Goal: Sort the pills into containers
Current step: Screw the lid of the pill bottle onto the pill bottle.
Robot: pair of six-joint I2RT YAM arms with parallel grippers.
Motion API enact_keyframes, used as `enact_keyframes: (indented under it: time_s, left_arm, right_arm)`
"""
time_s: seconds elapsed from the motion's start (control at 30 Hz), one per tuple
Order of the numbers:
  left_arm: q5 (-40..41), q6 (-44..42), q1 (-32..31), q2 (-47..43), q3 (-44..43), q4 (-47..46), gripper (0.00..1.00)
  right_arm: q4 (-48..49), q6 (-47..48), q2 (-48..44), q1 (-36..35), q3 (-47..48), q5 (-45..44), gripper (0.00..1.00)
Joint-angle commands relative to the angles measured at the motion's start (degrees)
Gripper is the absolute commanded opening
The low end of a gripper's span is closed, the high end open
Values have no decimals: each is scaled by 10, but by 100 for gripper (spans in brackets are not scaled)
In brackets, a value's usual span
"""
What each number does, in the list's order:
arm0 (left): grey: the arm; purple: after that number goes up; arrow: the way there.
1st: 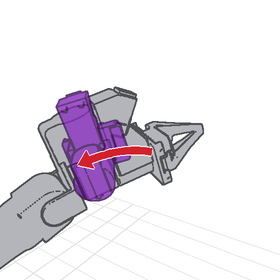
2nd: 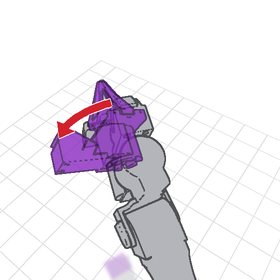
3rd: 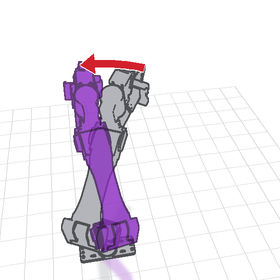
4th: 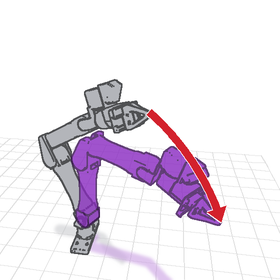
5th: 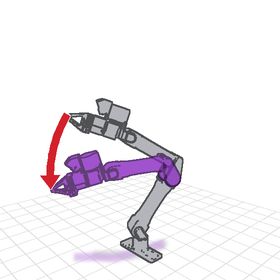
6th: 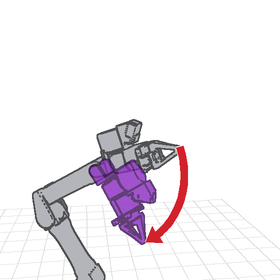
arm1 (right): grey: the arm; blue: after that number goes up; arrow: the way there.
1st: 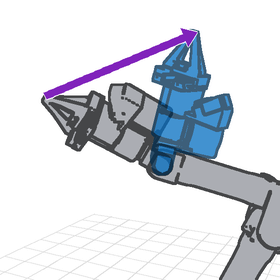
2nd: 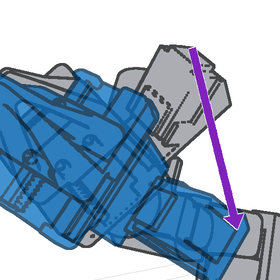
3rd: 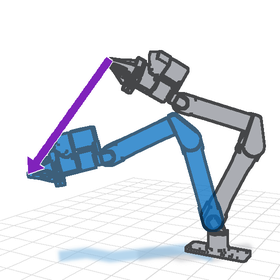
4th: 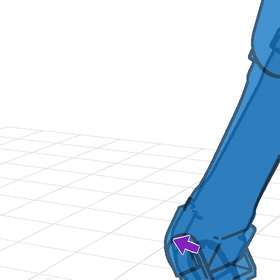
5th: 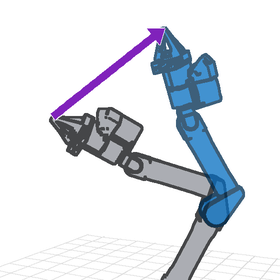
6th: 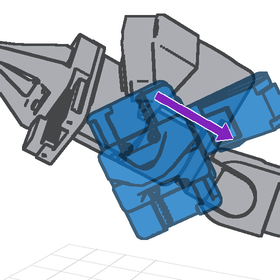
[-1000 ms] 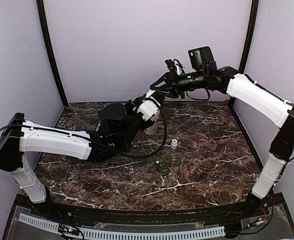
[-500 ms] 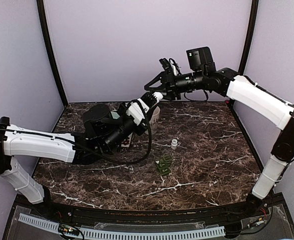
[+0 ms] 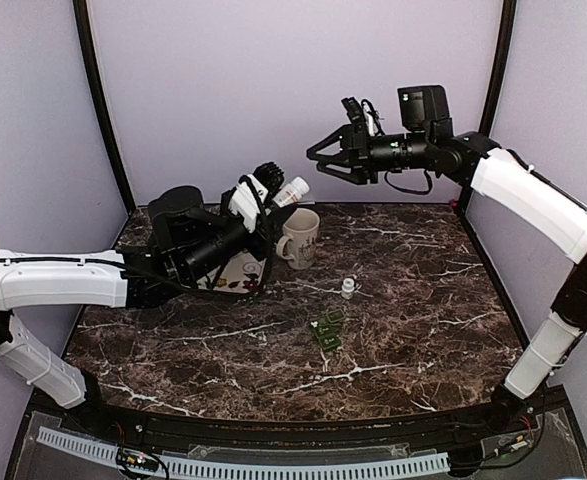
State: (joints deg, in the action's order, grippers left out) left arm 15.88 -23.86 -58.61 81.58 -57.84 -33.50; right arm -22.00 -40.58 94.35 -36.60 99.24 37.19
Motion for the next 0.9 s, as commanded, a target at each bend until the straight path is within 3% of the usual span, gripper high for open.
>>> enact_keyframes:
  time_s: [0.0,0.2,0.43,0.57,0.87]
  left_arm:
    - [-129,126,56,-39,-29,103,0]
    - [-394,270,158,-15,-107,216,0]
    - [-653,394,216,69,-193,245,0]
    - [-727,438,228,106,-217,235,0]
    - [-813,536,263,141,-216,147,0]
  right_arm:
    - [47,33,-26,13,-12,1,53]
    - [42,128,-52,13,-41,17,53]
    - [78,170,-79,14,-97,27,53]
    - [99,167,-86,14,-106,36,54]
    - [87,172,-79,13,-104,46,55]
